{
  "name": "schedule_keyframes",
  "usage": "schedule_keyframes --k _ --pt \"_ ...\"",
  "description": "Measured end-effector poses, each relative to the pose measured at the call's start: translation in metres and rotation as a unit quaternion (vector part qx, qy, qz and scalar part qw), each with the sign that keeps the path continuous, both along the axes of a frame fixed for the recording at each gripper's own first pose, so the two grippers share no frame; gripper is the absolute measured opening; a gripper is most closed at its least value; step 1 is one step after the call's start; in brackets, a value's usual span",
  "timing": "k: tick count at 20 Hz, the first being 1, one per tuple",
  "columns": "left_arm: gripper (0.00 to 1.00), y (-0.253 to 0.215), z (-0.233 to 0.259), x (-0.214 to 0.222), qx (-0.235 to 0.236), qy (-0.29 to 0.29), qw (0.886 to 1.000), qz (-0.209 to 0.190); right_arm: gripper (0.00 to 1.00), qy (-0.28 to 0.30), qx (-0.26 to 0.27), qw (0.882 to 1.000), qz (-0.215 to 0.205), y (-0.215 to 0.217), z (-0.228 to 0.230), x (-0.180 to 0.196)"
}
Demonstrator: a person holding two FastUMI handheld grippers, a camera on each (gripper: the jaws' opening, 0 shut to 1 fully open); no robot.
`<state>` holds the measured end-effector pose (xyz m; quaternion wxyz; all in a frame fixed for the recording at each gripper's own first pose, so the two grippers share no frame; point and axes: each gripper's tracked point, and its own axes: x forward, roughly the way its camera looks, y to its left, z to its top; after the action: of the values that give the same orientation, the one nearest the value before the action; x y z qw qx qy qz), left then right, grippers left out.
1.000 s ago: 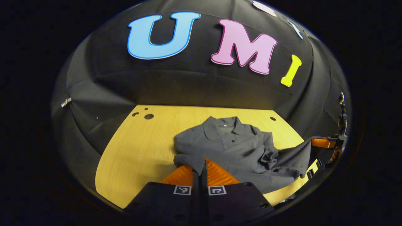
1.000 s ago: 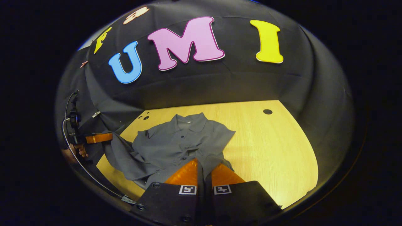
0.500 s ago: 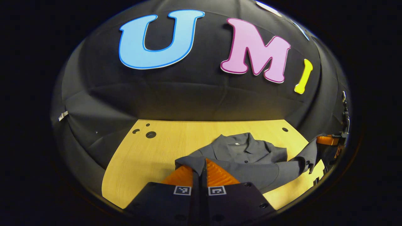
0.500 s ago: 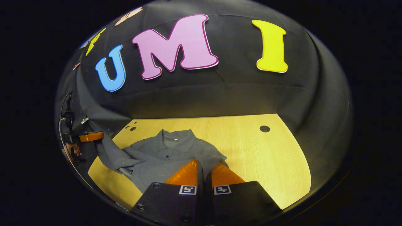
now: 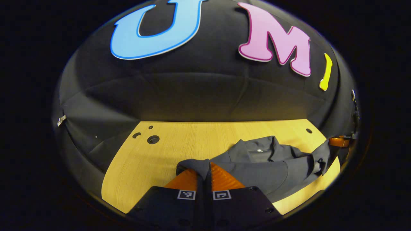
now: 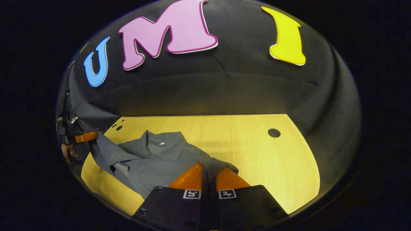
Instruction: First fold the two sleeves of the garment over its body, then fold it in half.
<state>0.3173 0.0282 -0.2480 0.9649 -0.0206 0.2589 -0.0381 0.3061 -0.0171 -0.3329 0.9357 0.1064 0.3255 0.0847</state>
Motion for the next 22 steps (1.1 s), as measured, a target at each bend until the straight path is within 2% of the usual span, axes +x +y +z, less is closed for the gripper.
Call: schedule_keyframes --k 6,14,18,19,20,21,22 --pt "0.05 0.000 -0.052 0.026 0.010 0.039 0.999 0.011 0.05 0.023 -0.017 1.000 0.001 0.007 -0.050 0.021" --pt "0.05 -0.001 -0.099 0.039 0.017 0.070 0.997 0.027 0.06 0.056 -0.019 0.998 0.007 0.013 -0.102 0.032" --pt "0.05 -0.003 -0.109 0.034 0.011 0.075 0.996 0.037 0.12 0.070 -0.026 0.997 0.013 0.016 -0.115 0.028" --pt "0.10 -0.005 -0.111 0.032 0.011 0.080 0.996 0.034 0.14 0.068 -0.028 0.997 0.009 0.015 -0.113 0.028" --pt "0.17 -0.004 -0.110 0.031 0.017 0.080 0.996 0.033 0.05 0.072 -0.028 0.997 0.005 0.015 -0.113 0.028" --pt "0.18 -0.003 -0.106 0.031 0.023 0.079 0.996 0.031 0.18 0.076 -0.022 0.997 0.005 0.016 -0.112 0.024" --pt "0.23 -0.001 -0.103 0.030 0.031 0.076 0.996 0.030 0.22 0.075 -0.019 0.997 0.007 0.016 -0.110 0.024"
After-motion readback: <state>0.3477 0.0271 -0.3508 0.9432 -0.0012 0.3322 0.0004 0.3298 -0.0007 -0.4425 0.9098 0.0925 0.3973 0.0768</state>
